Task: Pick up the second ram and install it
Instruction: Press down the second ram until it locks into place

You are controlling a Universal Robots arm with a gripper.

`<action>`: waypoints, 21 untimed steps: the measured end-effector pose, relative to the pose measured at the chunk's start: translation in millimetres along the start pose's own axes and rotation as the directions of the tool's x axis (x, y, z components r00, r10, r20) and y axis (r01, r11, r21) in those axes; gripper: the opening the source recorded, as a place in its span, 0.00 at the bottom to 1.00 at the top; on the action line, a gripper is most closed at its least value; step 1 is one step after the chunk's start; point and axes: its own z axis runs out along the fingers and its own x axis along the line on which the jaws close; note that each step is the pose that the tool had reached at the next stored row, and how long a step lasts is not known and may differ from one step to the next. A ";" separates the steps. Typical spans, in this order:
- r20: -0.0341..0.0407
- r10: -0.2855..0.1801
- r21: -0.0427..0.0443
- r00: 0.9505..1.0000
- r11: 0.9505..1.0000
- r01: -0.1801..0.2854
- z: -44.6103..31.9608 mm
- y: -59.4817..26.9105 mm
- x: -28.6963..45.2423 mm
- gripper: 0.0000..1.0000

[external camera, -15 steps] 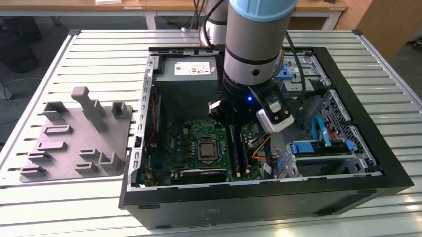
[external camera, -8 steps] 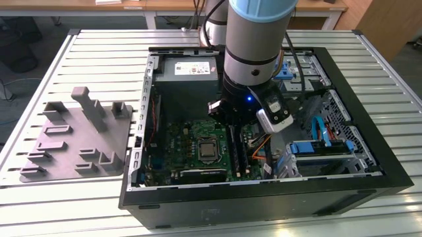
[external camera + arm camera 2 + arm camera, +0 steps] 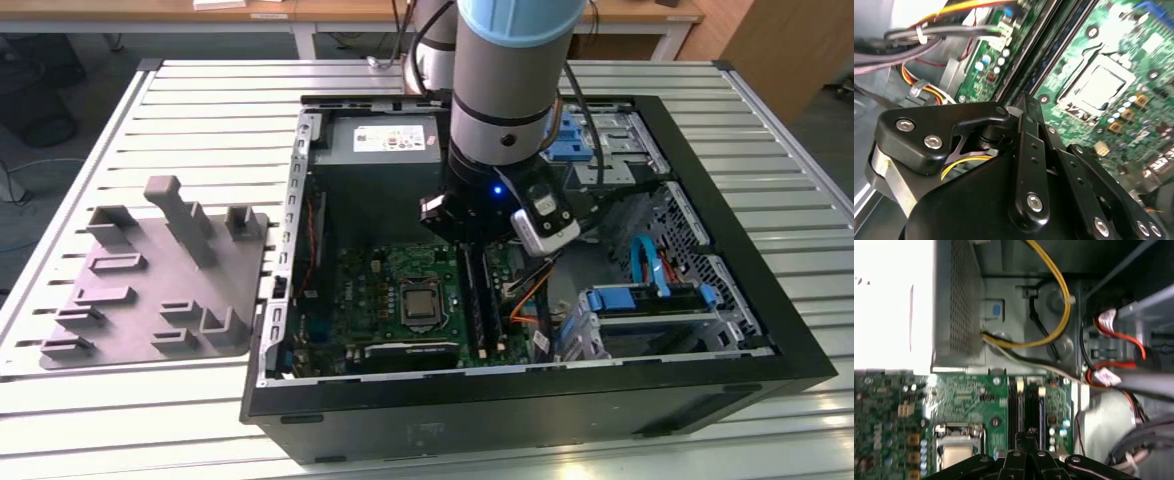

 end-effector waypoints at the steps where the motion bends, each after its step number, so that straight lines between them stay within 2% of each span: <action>1: 0.000 0.000 0.000 1.000 1.000 0.000 1.8 2.2 0.1 0.10; 5: 0.000 0.000 0.000 1.000 1.000 0.000 9.2 4.9 2.6 0.10; 6: 0.000 0.000 0.001 1.000 1.000 0.000 14.7 4.9 2.9 0.10; 8: 0.000 0.000 0.000 1.000 1.000 0.000 15.7 5.0 2.9 0.10; 13: 0.000 0.000 0.000 1.000 1.000 0.000 16.0 5.0 2.9 0.10; 16: 0.000 0.000 -0.001 1.000 1.000 0.000 9.9 5.3 2.7 0.10; 18: 0.000 0.000 0.000 1.000 1.000 0.000 9.2 4.4 2.6 0.10; 21: 0.000 0.000 0.002 1.000 1.000 0.000 8.7 -4.9 2.8 0.10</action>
